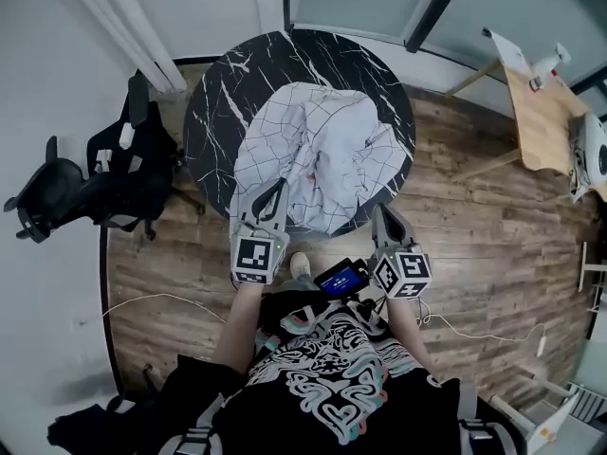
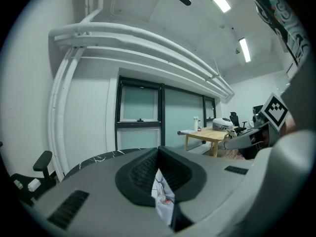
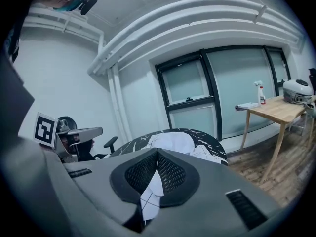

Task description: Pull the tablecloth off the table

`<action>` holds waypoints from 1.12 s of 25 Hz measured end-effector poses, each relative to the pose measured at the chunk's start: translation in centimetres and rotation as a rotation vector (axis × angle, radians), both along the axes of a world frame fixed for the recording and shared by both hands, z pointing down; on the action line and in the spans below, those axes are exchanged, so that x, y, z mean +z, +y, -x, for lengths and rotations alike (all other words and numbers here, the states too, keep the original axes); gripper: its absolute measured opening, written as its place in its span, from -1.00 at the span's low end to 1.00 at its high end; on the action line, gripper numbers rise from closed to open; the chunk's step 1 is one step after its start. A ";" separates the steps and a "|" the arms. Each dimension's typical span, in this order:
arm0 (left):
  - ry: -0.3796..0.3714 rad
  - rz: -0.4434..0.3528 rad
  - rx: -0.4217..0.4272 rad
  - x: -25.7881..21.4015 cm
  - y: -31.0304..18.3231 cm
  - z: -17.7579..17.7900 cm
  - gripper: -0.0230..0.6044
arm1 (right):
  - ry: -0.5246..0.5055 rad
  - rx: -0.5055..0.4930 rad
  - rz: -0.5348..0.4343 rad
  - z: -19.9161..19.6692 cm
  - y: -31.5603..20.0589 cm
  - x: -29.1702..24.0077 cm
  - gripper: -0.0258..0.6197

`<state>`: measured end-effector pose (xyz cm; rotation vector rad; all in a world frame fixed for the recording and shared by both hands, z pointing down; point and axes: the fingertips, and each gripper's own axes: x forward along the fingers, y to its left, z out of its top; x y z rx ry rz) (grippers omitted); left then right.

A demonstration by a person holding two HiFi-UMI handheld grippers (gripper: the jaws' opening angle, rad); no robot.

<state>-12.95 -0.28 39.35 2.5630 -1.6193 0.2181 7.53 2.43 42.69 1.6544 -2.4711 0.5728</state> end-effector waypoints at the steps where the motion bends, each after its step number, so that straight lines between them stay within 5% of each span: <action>1: -0.001 0.001 0.005 0.1 -0.5 0.1 -0.85 | 0.005 0.005 0.007 0.0 -0.5 0.3 -0.88; 17: -0.015 0.041 0.075 2.0 -5.6 -2.6 -0.85 | 0.078 0.003 0.025 -2.0 -5.3 0.9 -0.88; 21: -0.020 0.119 0.080 3.7 -6.2 -3.1 -0.56 | 0.039 -0.018 0.080 -2.4 -6.7 2.4 -0.88; 28: -0.031 0.182 0.030 5.4 -7.0 -3.3 -0.50 | 0.022 -0.094 0.136 -2.1 -9.9 3.9 -0.88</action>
